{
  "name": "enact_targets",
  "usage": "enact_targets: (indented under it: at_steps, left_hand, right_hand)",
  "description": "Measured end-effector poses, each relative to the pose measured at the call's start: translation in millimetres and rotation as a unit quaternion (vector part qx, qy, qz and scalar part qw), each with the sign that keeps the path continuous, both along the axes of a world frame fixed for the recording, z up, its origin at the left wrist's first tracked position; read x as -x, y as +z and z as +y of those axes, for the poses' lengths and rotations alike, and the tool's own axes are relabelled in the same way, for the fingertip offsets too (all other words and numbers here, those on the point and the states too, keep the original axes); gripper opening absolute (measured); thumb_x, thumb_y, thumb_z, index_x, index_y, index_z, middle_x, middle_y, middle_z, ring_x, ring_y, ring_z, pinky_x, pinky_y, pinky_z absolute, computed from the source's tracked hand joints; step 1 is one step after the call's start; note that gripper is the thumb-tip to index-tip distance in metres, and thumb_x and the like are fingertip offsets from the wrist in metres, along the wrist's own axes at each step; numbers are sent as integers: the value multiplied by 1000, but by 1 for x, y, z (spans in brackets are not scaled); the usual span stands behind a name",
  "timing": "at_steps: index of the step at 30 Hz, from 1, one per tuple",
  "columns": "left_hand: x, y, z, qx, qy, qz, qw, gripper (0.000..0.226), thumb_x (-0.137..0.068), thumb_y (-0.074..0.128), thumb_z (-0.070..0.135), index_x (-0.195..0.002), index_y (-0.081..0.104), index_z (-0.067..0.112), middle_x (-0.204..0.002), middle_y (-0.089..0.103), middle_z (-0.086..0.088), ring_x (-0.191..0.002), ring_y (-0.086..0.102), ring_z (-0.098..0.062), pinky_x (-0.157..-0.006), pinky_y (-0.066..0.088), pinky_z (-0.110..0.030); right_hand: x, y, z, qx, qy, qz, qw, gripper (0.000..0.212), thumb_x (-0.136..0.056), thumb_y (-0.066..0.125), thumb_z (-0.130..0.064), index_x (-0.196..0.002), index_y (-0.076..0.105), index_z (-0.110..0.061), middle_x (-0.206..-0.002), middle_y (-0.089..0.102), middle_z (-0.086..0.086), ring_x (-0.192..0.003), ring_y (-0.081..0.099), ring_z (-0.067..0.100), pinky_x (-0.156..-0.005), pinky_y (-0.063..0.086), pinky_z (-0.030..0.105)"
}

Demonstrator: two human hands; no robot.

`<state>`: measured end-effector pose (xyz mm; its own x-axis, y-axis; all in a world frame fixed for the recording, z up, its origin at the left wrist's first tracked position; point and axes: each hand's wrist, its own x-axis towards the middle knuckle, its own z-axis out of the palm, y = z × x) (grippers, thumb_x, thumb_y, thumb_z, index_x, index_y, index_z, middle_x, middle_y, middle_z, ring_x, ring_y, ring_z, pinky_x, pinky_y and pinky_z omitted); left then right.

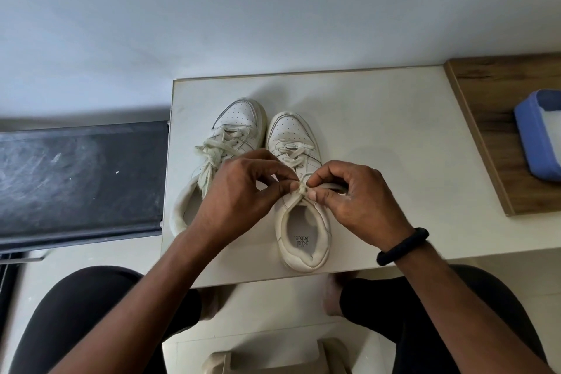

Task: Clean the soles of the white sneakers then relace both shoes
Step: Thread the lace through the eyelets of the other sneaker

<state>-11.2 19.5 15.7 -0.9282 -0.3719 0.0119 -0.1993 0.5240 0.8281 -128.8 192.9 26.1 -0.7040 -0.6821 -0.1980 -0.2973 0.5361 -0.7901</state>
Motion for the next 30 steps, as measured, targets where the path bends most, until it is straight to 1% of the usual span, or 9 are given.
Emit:
enact_targets:
  at_steps: [3, 6, 8, 13, 20, 23, 26, 28, 30]
  left_hand:
    - [0, 3, -9, -3, 47, 0, 999, 3, -89, 82, 24, -92, 84, 25, -95, 74, 11, -82, 69, -5, -67, 48, -12]
    - [1, 2, -14, 52, 17, -15, 998, 2, -92, 79, 22, -93, 80, 23, -95, 70, 10, -85, 64, -4, -71, 49, -18]
    - [1, -1, -8, 64, -12, -22, 998, 4, -94, 77, 25, -97, 79, 24, -97, 69, 13, -87, 64, -1, -73, 48, -15]
    - [2, 0, 0, 40, -53, -9, 998, 9, -93, 76, 32, -99, 80, 25, -100, 71, 11, -88, 68, -5, -72, 51, -19]
    - [6, -1, 4, 1, -10, -33, 999, 5, -88, 82, 18, -86, 78, 20, -85, 72, 16, -87, 68, -1, -72, 46, -7]
    - [6, -3, 4, -4, 24, -57, 998, 14, -90, 79, 17, -83, 74, 28, -81, 73, 20, -87, 69, 3, -71, 45, -7]
    - [6, -2, 6, 28, 21, -45, 998, 17, -92, 78, 16, -83, 72, 30, -86, 72, 18, -85, 70, -2, -75, 54, -22]
    - [6, -2, 6, 53, 11, -28, 998, 12, -91, 78, 16, -85, 74, 26, -94, 71, 14, -83, 69, -6, -75, 56, -33]
    - [6, -2, 4, 67, 12, -6, 998, 11, -90, 79, 13, -86, 75, 22, -96, 69, 9, -81, 68, -11, -72, 55, -37]
  right_hand:
    - [11, 3, 10, -44, 13, -18, 999, 26, -78, 85, -17, -97, 73, -31, -84, 73, -14, -83, 67, -6, -74, 45, 3]
    - [13, 2, 14, -47, 17, -19, 999, 23, -79, 84, -15, -91, 73, -30, -79, 73, -13, -80, 67, -1, -75, 47, 7]
    - [9, 2, 12, -39, 19, -13, 999, 21, -79, 84, -15, -89, 74, -29, -79, 73, -13, -81, 67, -1, -75, 48, 8]
    - [5, 3, 7, -26, 21, -14, 999, 18, -79, 83, -13, -88, 75, -28, -80, 73, -15, -80, 66, -5, -72, 46, 4]
    - [4, 1, 8, -27, 24, 3, 999, 17, -79, 84, -15, -89, 74, -26, -84, 73, -14, -84, 67, -3, -73, 47, 7]
    - [2, 0, 6, -7, 24, 113, 993, 31, -71, 89, -23, -94, 68, -24, -97, 66, -10, -91, 62, 6, -79, 47, 19]
    - [-3, -2, 2, -12, 40, 208, 977, 58, -65, 89, -38, -115, 63, -27, -119, 56, -5, -109, 53, 18, -89, 44, 34]
    - [-8, -5, -5, -7, 51, 204, 978, 56, -68, 85, -44, -118, 65, -29, -122, 58, -7, -113, 53, 18, -93, 46, 40]
    - [-12, -10, -9, 5, 62, 197, 978, 40, -72, 83, -41, -107, 70, -26, -114, 63, -9, -108, 57, 17, -89, 50, 46]
